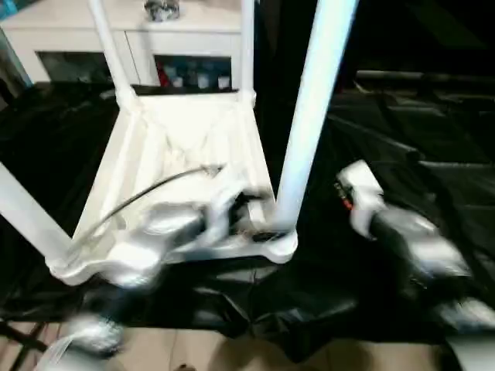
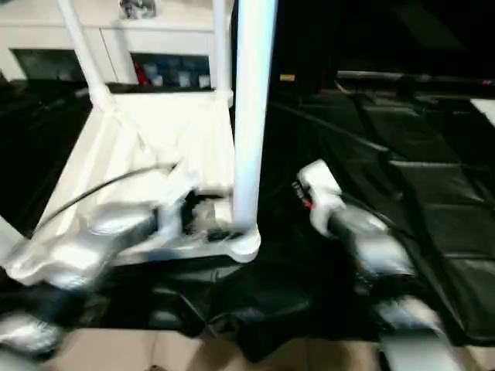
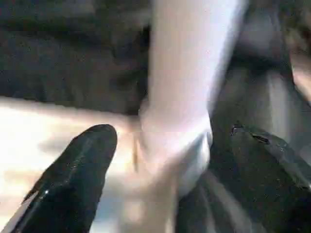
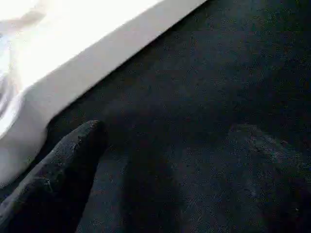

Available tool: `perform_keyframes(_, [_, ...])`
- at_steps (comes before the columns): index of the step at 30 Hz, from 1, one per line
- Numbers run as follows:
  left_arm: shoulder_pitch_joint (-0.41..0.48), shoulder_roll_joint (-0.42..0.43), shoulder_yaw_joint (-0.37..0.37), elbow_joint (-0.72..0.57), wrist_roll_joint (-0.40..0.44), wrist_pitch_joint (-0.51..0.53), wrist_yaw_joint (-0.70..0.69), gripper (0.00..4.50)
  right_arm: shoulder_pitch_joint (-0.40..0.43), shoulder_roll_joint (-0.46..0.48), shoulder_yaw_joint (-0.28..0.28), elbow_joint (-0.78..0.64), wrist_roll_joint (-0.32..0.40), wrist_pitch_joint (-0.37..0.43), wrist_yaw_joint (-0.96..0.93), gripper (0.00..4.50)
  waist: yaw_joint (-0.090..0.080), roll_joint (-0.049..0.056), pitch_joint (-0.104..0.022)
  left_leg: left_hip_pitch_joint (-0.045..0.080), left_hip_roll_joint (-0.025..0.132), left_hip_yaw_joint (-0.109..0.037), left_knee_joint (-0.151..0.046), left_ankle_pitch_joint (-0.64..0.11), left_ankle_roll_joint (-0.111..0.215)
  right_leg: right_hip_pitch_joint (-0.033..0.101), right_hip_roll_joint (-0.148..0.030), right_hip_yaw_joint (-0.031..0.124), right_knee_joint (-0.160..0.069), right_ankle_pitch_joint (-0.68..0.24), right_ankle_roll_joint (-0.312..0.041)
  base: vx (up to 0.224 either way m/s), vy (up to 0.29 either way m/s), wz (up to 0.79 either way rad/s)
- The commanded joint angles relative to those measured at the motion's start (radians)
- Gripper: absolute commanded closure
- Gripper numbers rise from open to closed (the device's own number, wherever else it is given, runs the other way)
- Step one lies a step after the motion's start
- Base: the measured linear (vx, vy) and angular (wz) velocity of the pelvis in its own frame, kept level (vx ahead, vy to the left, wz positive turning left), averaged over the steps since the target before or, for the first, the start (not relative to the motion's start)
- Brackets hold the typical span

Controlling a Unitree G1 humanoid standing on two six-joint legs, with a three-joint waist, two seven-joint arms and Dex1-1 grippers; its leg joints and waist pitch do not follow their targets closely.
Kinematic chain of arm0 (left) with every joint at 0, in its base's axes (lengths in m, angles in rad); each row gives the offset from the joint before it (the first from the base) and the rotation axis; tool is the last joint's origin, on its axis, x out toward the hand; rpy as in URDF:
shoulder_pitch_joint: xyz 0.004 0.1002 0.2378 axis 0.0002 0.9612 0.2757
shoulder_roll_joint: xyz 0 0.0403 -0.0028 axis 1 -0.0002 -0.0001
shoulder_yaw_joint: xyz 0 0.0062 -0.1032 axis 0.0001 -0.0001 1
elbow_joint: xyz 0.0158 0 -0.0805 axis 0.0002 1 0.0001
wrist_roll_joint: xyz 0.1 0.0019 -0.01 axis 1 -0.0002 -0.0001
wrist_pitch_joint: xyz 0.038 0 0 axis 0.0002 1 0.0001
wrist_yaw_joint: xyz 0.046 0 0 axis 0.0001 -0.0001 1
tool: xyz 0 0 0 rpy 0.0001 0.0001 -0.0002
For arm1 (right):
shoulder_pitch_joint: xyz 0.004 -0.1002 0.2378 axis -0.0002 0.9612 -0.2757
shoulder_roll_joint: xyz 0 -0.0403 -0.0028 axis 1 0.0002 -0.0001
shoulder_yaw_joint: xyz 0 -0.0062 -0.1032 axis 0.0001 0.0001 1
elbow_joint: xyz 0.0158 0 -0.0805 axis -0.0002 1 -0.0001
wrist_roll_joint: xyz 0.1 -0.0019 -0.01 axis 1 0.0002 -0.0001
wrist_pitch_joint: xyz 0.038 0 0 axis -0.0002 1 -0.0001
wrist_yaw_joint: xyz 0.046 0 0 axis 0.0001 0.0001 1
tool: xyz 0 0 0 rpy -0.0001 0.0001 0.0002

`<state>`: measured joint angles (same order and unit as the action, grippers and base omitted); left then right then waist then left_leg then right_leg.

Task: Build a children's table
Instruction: Rotate table base, then rotate leg to tighten

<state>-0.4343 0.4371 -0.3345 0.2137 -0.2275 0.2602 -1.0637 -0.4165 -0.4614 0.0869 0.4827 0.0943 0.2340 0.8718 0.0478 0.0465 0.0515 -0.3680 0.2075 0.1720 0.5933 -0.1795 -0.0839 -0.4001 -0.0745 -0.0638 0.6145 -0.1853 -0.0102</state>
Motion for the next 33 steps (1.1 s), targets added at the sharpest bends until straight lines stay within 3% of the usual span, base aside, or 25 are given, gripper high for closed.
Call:
perform_keyframes(1, [-0.007, 0.015, -0.028, -0.005, 0.037, -0.018, -0.037, 0.54, 0.005, -0.023, 0.018, -0.092, 0.025, 0.009, 0.054, 0.0, 0.004, -0.009, -0.068, 0.007, 0.013, 0.004, -0.057, -0.197, 0.07, 0.061, -0.044, 0.037, -0.07, -0.137, -0.235, 0.0, 0.0, 0.0])
perform_keyframes(2, [-0.012, 0.026, -0.035, 0.013, 0.058, -0.029, -0.036, 0.54, 0.028, -0.048, 0.022, -0.144, 0.043, 0.018, 0.091, 0.0, 0.005, -0.006, -0.066, 0.007, 0.013, 0.004, -0.057, -0.201, 0.068, 0.059, -0.046, 0.037, -0.072, -0.163, -0.233, 0.0, 0.0, 0.0])
perform_keyframes(3, [-0.016, 0.031, -0.038, 0.033, 0.077, -0.042, -0.032, 0.67, 0.052, -0.074, 0.026, -0.197, 0.062, 0.037, 0.13, 0.0, 0.008, -0.011, -0.062, 0.008, 0.013, 0.004, -0.059, -0.22, 0.066, 0.058, -0.045, 0.038, -0.08, -0.233, -0.212, 0.0, 0.0, 0.0])
perform_keyframes(5, [-0.027, 0.027, -0.037, 0.077, 0.106, -0.063, -0.007, 0.89, 0.086, -0.115, 0.036, -0.274, 0.081, 0.064, 0.184, 0.0, 0.009, -0.018, -0.062, 0.008, 0.013, 0.003, -0.061, -0.222, 0.065, 0.057, -0.045, 0.039, -0.085, -0.274, -0.186, 0.0, 0.0, 0.0])
perform_keyframes(6, [-0.033, 0.026, -0.039, 0.099, 0.117, -0.075, -0.002, 0.89, 0.101, -0.132, 0.04, -0.308, 0.085, 0.077, 0.201, 0.0, 0.012, -0.015, -0.063, 0.009, 0.014, 0.002, -0.061, -0.219, 0.062, 0.056, -0.048, 0.04, -0.083, -0.281, -0.182, 0.0, 0.0, 0.0])
perform_keyframes(7, [-0.037, 0.025, -0.04, 0.112, 0.123, -0.082, 0.0, 0.96, 0.108, -0.143, 0.042, -0.327, 0.086, 0.085, 0.211, 0.0, 0.012, -0.026, -0.062, 0.008, 0.014, 0.003, -0.06, -0.216, 0.062, 0.054, -0.048, 0.041, -0.086, -0.302, -0.168, 0.0, 0.0, 0.0])
perform_keyframes(9, [-0.047, 0.021, -0.045, 0.143, 0.12, -0.099, -0.015, 1.06, 0.133, -0.167, 0.044, -0.393, 0.098, 0.122, 0.232, 0.0, 0.016, -0.023, -0.063, 0.008, 0.013, 0.001, -0.061, -0.207, 0.06, 0.053, -0.049, 0.041, -0.086, -0.311, -0.159, 0.0, 0.0, 0.0])
perform_keyframes(12, [-0.076, -0.009, -0.045, 0.2, 0.112, -0.107, -0.031, 1.36, 0.153, -0.186, 0.046, -0.46, 0.126, 0.177, 0.246, 0.0, 0.014, -0.019, -0.065, 0.005, 0.014, 0.0, -0.062, -0.198, 0.06, 0.053, -0.05, 0.04, -0.083, -0.269, -0.175, 0.0, 0.0, 0.0])
perform_keyframes(14, [-0.083, -0.018, -0.04, 0.214, 0.11, -0.109, -0.03, 1.41, 0.154, -0.186, 0.048, -0.466, 0.126, 0.177, 0.247, 0.0, 0.015, -0.022, -0.067, 0.006, 0.014, 0.0, -0.06, -0.197, 0.061, 0.052, -0.051, 0.04, -0.082, -0.253, -0.183, 0.0, 0.0, 0.0])
perform_keyframes(15, [-0.088, -0.023, -0.038, 0.227, 0.112, -0.109, -0.034, 1.41, 0.155, -0.188, 0.05, -0.474, 0.128, 0.18, 0.248, 0.0, 0.017, -0.008, -0.068, 0.005, 0.015, -0.002, -0.06, -0.191, 0.06, 0.053, -0.054, 0.04, -0.079, -0.239, -0.192, 0.0, 0.0, 0.0])
perform_keyframes(16, [-0.092, -0.027, -0.037, 0.237, 0.113, -0.109, -0.037, 1.56, 0.156, -0.19, 0.051, -0.48, 0.13, 0.183, 0.248, 0.0, 0.014, -0.017, -0.069, 0.004, 0.013, 0.0, -0.058, -0.189, 0.062, 0.053, -0.051, 0.04, -0.081, -0.22, -0.197, 0.0, 0.0, 0.0])
perform_keyframes(17, [-0.097, -0.029, -0.037, 0.25, 0.114, -0.11, -0.045, 1.67, 0.157, -0.19, 0.051, -0.487, 0.134, 0.188, 0.248, 0.0, 0.015, -0.012, -0.069, 0.003, 0.011, -0.001, -0.058, -0.184, 0.063, 0.056, -0.051, 0.04, -0.079, -0.21, -0.199, 0.0, 0.0, 0.0])
perform_keyframes(20, [-0.108, -0.034, -0.036, 0.278, 0.112, -0.113, -0.071, 1.85, 0.164, -0.191, 0.048, -0.51, 0.142, 0.204, 0.247, 0.0, 0.015, -0.015, -0.069, 0.002, 0.011, 0.0, -0.057, -0.175, 0.068, 0.057, -0.05, 0.039, -0.079, -0.196, -0.202, 0.0, 0.0, 0.0])
perform_keyframes(21, [-0.111, -0.033, -0.039, 0.286, 0.114, -0.113, -0.078, 1.85, 0.167, -0.193, 0.047, -0.516, 0.144, 0.21, 0.248, 0.0, 0.016, -0.009, -0.07, 0.004, 0.012, -0.001, -0.057, -0.179, 0.066, 0.056, -0.052, 0.039, -0.079, -0.204, -0.204, 0.0, 0.0, 0.0])
perform_keyframes(33, [-0.122, -0.046, -0.025, 0.355, 0.121, -0.118, -0.117, 2.97, 0.178, -0.203, 0.053, -0.556, 0.154, 0.246, 0.246, 0.0, 0.016, -0.016, -0.067, 0.005, 0.013, -0.001, -0.059, -0.198, 0.056, 0.056, -0.053, 0.039, -0.084, -0.249, -0.193, 0.0, 0.0, 0.0])
